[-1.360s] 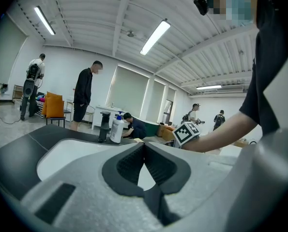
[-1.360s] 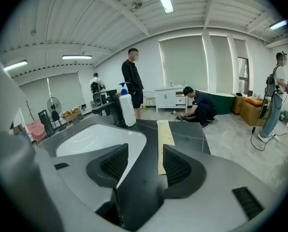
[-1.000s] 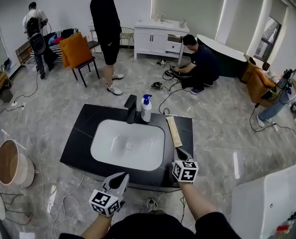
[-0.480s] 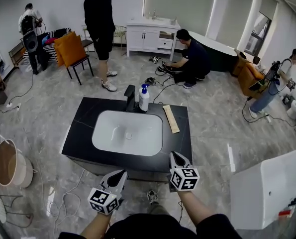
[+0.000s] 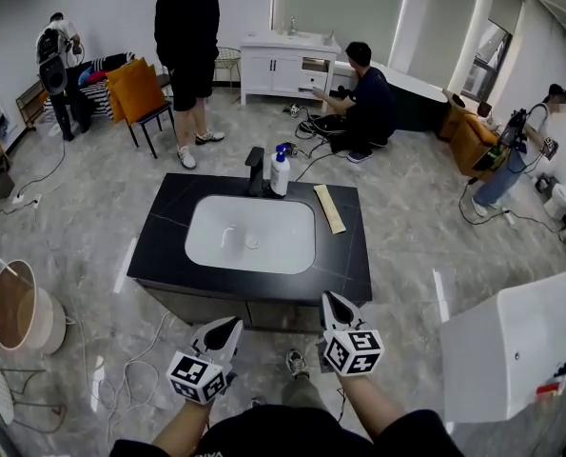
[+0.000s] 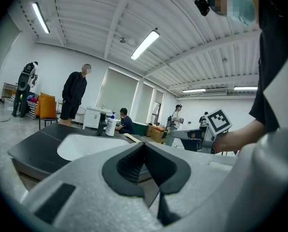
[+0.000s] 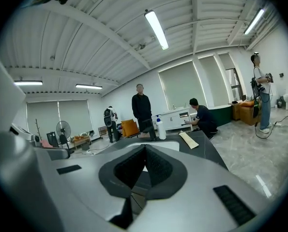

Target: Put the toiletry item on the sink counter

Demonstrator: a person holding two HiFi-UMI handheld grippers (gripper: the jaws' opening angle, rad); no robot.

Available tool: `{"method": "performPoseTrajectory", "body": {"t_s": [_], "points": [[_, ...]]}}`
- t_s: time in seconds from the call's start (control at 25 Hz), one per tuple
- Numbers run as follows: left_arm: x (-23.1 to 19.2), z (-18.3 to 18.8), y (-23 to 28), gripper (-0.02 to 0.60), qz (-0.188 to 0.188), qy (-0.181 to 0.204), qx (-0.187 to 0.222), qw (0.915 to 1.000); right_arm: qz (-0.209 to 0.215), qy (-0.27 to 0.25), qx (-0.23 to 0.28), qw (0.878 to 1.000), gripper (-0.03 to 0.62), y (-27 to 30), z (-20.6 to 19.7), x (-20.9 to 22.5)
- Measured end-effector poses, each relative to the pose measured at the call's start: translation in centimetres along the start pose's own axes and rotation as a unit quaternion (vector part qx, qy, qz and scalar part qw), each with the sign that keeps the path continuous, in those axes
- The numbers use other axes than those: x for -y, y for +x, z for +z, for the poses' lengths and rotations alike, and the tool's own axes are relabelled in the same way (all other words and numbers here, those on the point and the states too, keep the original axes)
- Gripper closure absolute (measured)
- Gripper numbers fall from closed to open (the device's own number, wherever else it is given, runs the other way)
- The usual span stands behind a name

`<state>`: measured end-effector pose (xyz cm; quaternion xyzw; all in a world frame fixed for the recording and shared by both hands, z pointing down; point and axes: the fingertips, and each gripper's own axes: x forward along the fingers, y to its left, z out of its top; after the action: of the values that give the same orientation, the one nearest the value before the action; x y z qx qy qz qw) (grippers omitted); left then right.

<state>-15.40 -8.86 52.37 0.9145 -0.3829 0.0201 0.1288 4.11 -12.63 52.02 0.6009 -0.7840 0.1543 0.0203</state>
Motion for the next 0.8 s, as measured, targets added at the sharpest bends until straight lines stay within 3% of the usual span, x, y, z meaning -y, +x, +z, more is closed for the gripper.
{"method": "performPoseTrajectory", "body": {"t_s": [0.28, 0.8], "points": [[0.5, -0.4, -2.9, 0.574, -0.004, 0.006, 0.009, 0.9999, 0.012, -0.009, 0.024, 1.0, 0.595, -3.6, -0.7, -3.8], [1.8, -0.8, -6.8, 0.574, -0.005, 0.009, 0.026, 0.9996, 0.026, -0.037, 0.022, 0.999, 0.595, -7.2, -2.2, -8.6]]}}
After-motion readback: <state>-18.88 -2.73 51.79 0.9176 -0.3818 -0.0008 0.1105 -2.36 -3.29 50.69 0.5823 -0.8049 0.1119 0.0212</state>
